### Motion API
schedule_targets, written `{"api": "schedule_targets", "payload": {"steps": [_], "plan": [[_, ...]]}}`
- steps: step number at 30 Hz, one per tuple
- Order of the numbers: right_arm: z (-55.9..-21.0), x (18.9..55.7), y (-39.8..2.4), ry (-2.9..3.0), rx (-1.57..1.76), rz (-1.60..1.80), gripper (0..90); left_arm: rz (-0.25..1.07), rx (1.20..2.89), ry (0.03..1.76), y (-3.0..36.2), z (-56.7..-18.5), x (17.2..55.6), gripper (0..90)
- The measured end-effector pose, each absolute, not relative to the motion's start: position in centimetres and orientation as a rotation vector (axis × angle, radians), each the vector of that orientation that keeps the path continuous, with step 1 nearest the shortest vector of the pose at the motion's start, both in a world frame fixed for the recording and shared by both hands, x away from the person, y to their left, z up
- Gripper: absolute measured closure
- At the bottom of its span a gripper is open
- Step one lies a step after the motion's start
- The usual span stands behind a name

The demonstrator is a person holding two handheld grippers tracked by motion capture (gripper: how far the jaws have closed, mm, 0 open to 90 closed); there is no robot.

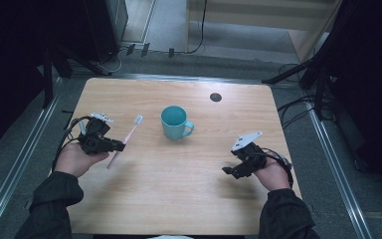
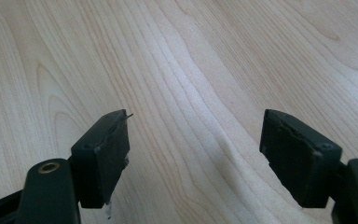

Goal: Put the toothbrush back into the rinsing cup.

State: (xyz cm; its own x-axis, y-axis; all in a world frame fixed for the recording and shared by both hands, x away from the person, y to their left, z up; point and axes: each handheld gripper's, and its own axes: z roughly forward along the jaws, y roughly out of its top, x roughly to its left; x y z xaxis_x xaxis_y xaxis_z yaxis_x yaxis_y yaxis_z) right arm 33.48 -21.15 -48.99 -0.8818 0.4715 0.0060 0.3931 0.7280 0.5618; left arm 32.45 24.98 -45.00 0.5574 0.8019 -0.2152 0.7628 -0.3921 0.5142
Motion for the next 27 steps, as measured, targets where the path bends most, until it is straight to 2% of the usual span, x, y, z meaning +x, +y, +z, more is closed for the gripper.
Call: {"api": "schedule_targets", "payload": {"steps": [10,27], "plan": [[-49.0,33.4,-21.3,2.789,0.707,0.859,23.9,0.089,2.184,1.249,24.6,-44.9,32.7,78.3],[-49.0,32.9,-22.3,2.764,0.745,0.878,23.9,0.195,2.022,1.249,24.6,-43.3,33.3,78.3]]}}
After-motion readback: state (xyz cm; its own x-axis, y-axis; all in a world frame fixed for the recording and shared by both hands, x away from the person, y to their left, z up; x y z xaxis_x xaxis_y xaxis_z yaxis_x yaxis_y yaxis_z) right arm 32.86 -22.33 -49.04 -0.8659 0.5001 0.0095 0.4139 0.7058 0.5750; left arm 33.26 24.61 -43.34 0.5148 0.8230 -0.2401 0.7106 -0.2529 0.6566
